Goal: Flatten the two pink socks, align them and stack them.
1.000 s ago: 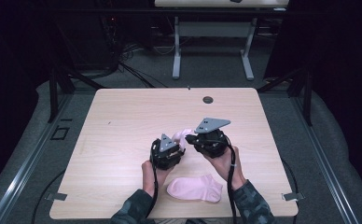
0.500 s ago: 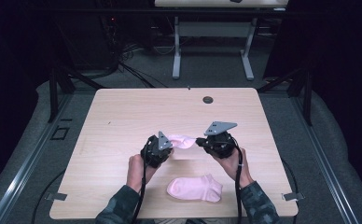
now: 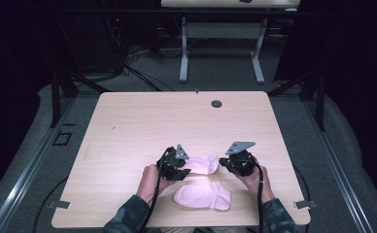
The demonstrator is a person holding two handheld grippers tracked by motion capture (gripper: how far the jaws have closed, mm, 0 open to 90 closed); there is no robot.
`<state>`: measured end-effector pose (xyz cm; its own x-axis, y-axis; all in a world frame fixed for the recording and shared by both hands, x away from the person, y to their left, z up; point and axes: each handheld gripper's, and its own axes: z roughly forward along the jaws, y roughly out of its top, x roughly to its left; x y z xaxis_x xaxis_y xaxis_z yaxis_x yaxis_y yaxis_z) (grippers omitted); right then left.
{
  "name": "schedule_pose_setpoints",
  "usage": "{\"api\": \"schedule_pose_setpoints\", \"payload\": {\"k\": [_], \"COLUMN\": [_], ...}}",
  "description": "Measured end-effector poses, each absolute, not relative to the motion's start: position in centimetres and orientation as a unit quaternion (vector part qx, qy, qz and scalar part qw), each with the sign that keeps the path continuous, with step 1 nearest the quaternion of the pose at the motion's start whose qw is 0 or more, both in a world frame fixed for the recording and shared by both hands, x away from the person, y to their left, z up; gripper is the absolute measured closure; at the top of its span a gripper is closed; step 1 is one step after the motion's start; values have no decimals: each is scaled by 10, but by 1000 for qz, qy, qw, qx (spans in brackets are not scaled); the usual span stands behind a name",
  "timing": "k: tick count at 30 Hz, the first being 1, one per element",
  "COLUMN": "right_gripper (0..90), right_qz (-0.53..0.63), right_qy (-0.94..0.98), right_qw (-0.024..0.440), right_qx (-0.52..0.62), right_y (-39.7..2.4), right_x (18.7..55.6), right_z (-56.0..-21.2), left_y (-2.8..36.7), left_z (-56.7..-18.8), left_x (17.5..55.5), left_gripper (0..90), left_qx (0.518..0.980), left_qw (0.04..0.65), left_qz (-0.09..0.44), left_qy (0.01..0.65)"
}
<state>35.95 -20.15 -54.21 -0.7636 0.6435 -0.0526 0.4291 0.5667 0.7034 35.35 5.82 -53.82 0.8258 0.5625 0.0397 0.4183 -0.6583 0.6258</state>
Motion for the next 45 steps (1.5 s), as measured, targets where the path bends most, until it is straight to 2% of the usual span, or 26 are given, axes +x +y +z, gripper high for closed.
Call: {"api": "schedule_pose_setpoints", "payload": {"k": [2, 5, 7, 8, 10, 12, 19, 22, 27, 33, 38, 45], "right_gripper": [873, 809, 794, 715, 703, 664, 628, 579, 561, 554, 551, 545], "right_qz": [341, 332, 332, 325, 325, 327, 363, 366, 323, 295, 275, 292], "right_qy": [875, 878, 877, 878, 876, 871, 846, 842, 851, 862, 869, 864], "right_qw": [154, 142, 141, 131, 129, 126, 119, 110, 100, 100, 117, 106], "right_qx": [306, 314, 318, 327, 332, 344, 371, 380, 402, 401, 394, 397], "right_y": [-204, -207, -208, -212, -216, -223, -234, -219, -203, -199, -198, -200], "right_x": [359, 357, 358, 358, 358, 357, 356, 361, 377, 383, 386, 384], "right_z": [-543, -548, -549, -550, -549, -548, -533, -531, -549, -557, -561, -560], "left_y": [62, 74, 79, 82, 86, 95, 108, 112, 119, 118, 115, 108], "left_z": [-538, -537, -538, -538, -539, -539, -541, -544, -550, -553, -557, -561], "left_x": [353, 355, 357, 359, 360, 364, 374, 379, 386, 390, 393, 397], "left_gripper": [580, 507, 492, 436, 399, 394, 366, 345, 338, 334, 334, 391], "left_qx": [901, 891, 887, 885, 880, 872, 855, 846, 835, 835, 833, 833], "left_qw": [314, 328, 331, 332, 336, 340, 337, 331, 320, 319, 325, 325], "left_qz": [112, 100, 96, 93, 91, 88, 87, 89, 93, 83, 72, 51], "left_qy": [277, 297, 306, 313, 321, 341, 385, 409, 439, 441, 442, 445]}}
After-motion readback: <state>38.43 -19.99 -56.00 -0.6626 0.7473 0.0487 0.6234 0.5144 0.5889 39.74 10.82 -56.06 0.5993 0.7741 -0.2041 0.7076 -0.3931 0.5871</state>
